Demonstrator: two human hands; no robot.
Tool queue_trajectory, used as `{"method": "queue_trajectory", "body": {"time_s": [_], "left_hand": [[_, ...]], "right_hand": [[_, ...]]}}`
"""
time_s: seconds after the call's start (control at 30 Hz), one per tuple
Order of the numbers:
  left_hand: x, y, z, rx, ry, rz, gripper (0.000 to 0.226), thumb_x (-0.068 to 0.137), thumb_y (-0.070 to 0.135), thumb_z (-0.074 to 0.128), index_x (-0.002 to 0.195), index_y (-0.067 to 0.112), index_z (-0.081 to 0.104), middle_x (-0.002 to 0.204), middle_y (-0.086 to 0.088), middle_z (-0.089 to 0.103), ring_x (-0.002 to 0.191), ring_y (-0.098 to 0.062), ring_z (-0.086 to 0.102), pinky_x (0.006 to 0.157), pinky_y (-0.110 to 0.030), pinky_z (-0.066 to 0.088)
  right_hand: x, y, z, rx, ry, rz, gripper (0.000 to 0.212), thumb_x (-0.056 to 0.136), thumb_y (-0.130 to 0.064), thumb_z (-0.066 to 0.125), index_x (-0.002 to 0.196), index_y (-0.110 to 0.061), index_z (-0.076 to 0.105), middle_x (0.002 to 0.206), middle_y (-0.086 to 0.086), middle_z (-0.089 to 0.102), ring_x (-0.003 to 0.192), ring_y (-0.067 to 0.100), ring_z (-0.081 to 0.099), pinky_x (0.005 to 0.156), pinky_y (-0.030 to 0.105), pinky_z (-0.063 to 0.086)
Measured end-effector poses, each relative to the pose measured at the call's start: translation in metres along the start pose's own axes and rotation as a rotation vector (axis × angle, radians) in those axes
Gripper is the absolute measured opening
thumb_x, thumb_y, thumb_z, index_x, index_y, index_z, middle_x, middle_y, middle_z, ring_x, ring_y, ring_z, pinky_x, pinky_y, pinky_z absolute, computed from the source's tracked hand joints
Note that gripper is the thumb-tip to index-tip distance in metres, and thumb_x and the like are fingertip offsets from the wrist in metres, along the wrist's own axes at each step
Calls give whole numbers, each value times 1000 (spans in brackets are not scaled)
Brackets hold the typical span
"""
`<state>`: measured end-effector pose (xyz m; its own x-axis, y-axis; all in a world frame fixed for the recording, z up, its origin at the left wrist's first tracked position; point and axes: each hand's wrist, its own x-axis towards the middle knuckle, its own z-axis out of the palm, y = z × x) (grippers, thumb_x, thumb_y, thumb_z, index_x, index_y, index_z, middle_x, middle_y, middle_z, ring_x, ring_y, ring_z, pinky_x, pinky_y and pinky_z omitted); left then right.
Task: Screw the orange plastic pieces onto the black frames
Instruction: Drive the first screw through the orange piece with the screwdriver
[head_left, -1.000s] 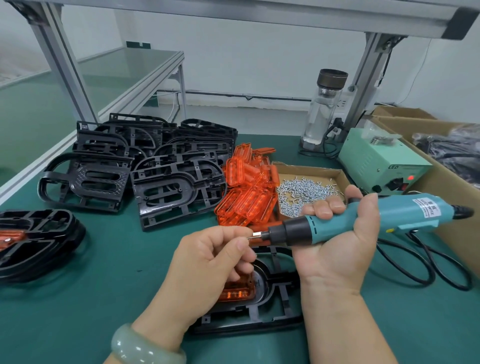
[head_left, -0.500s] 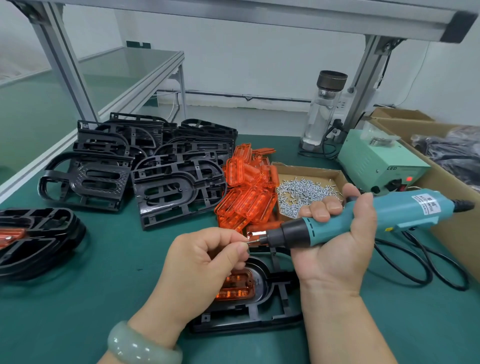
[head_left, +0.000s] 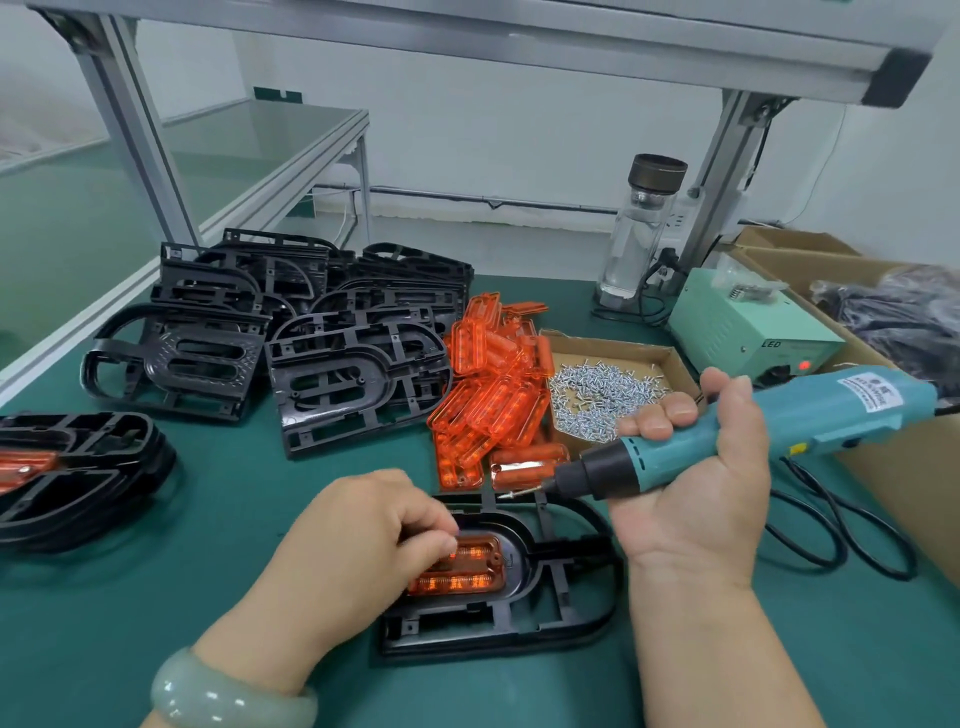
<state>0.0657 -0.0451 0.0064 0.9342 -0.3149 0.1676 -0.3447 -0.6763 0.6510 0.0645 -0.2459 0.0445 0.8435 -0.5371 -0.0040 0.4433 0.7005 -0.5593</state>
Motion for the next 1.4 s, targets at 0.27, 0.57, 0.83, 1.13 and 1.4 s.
{"method": "queue_trajectory", "body": {"time_s": [0.27, 0.57, 0.83, 1.13, 1.4], "left_hand": [[-3, 10, 13, 234, -73, 56, 17, 84, 43, 61, 99, 42, 69, 85, 16, 51, 91, -2, 48, 78, -27, 45], [0, 12, 23, 192, -86, 75, 16, 85, 39, 61, 97, 37, 72, 84, 14, 49, 89, -4, 47, 81, -26, 43], [0, 11, 24, 174, -76, 63, 14, 85, 39, 61, 94, 36, 72, 80, 14, 47, 84, -5, 48, 78, -24, 42], [-2, 11, 25, 176, -56, 66, 13, 84, 39, 63, 93, 36, 73, 81, 13, 50, 80, -5, 50, 75, -23, 42], [-2, 12, 24, 151, -56, 75, 10, 83, 35, 66, 89, 33, 74, 81, 12, 53, 79, -6, 52, 74, -24, 43]], "right_hand": [[3, -5, -9, -105, -49, -63, 11, 95, -24, 56, 86, -18, 55, 57, -4, 46, 46, 11, 44, 53, 19, 43], [7, 2, -9, -258, -182, -80, 16, 88, -23, 60, 96, -14, 50, 56, -4, 48, 44, 11, 47, 49, 21, 42], [11, 6, -8, -315, -223, -71, 10, 83, -24, 62, 84, -17, 55, 56, -2, 49, 43, 12, 47, 48, 22, 42], [12, 6, -8, -332, -243, -64, 9, 83, -23, 62, 84, -16, 56, 55, -2, 49, 43, 13, 46, 46, 22, 41], [8, 9, -4, -369, -272, -67, 9, 83, -23, 60, 86, -17, 55, 54, -3, 49, 42, 13, 46, 47, 22, 39]]}}
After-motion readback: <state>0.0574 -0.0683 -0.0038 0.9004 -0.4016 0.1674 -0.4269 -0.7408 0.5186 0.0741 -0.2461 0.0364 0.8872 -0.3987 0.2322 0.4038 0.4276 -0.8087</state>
